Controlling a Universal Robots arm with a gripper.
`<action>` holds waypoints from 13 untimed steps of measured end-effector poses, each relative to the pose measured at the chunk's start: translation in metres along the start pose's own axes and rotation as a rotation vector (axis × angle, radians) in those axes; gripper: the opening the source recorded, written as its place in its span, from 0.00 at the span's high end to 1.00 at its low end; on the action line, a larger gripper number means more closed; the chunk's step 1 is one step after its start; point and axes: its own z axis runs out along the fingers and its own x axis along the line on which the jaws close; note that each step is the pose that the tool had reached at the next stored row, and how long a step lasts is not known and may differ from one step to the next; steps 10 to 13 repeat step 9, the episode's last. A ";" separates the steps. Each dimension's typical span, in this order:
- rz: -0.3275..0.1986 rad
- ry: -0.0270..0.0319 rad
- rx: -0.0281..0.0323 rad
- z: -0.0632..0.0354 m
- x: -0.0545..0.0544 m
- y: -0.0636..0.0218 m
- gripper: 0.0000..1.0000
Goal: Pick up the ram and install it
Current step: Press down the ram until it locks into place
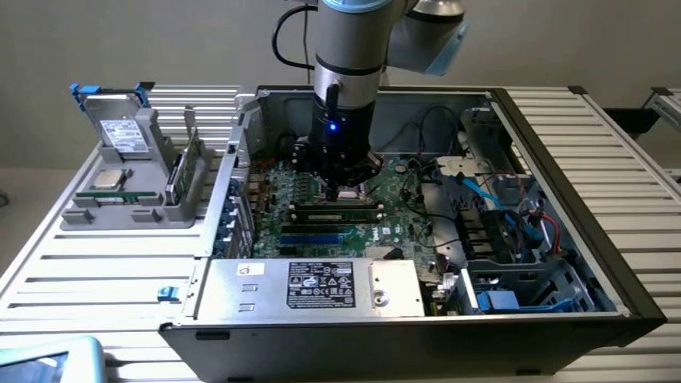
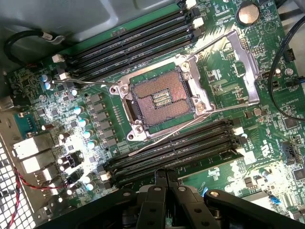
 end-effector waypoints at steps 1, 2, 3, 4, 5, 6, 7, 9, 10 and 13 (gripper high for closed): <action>0.000 -0.0001 -0.0001 0.0000 0.000 0.0000 0.89; -0.001 -0.0003 0.0000 0.0000 0.000 0.0000 0.89; -0.003 -0.0003 0.0002 0.0000 0.000 0.0000 0.89; -0.004 -0.0003 0.0003 0.0000 0.000 0.0000 0.89; -0.004 -0.0003 0.0003 0.0000 0.000 0.0000 0.89; -0.005 -0.0004 0.0003 0.0000 0.000 0.0000 0.89; -0.005 -0.0004 0.0002 0.0000 0.000 0.0000 0.89; -0.005 -0.0004 0.0002 0.0000 0.000 0.0000 0.89; -0.005 -0.0004 0.0002 0.0000 0.000 0.0000 0.89; -0.005 -0.0004 0.0002 0.0000 0.000 0.0000 0.89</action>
